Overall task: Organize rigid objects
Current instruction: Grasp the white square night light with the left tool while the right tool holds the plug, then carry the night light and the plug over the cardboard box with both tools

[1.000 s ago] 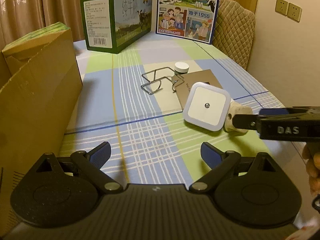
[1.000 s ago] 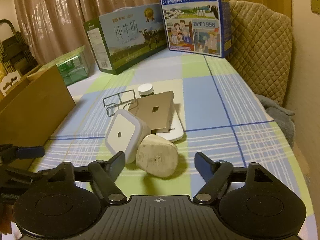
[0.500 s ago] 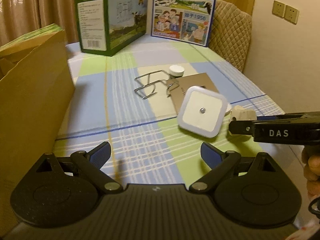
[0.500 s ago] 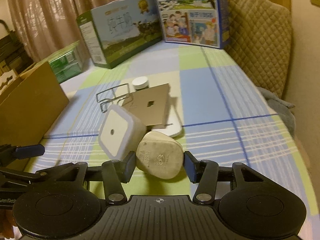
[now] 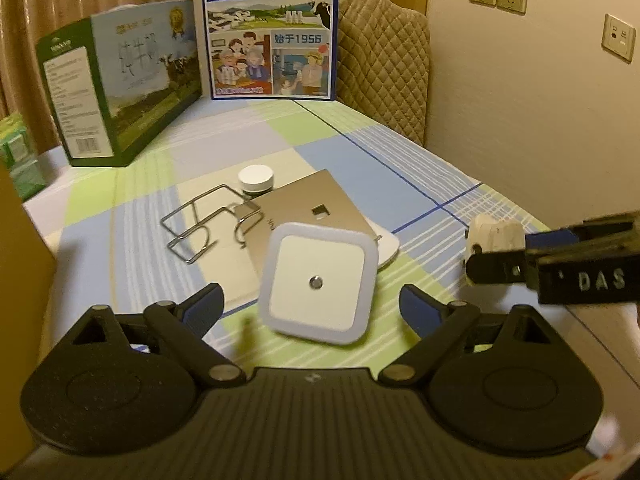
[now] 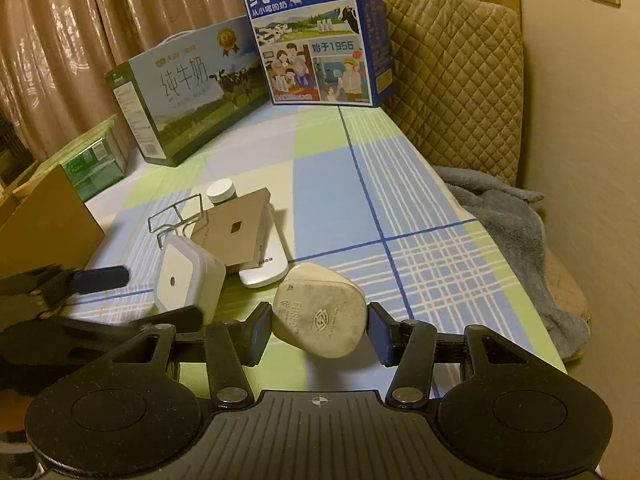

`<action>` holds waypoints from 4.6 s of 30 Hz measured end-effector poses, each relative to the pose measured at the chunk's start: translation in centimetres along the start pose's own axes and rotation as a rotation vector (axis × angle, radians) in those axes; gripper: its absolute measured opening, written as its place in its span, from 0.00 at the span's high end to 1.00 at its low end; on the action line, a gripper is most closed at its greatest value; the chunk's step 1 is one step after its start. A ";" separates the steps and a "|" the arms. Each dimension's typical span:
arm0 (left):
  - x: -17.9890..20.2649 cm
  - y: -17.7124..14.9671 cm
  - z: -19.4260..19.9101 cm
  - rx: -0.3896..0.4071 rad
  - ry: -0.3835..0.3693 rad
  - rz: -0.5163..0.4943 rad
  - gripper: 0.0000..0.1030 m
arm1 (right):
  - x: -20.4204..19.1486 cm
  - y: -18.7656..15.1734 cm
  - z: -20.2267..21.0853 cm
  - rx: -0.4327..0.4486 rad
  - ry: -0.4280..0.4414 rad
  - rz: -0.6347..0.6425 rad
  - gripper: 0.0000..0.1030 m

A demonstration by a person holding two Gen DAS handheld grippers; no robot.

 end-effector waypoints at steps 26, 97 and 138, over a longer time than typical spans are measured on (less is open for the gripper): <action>1.6 -4.9 5.6 -0.081 0.009 0.071 0.40 | -1.8 -1.3 0.9 0.007 0.011 0.048 0.53; -3.3 -10.4 31.5 0.052 0.187 0.333 0.40 | -17.5 -9.0 17.5 0.037 0.188 0.134 0.53; -26.0 -7.2 30.8 0.010 0.361 0.250 0.40 | -37.6 -0.9 5.5 0.066 0.344 0.591 0.53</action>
Point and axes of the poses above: each gripper's, at about its wrist camera, not at the fingertips, and z roughly against the way its jaws point, x to its right, y to its top, the point moved 6 cm from there along -z, roughly the way its jaws point, and after that the axes turned 2 degrees about -x, right-handed, at the moved point
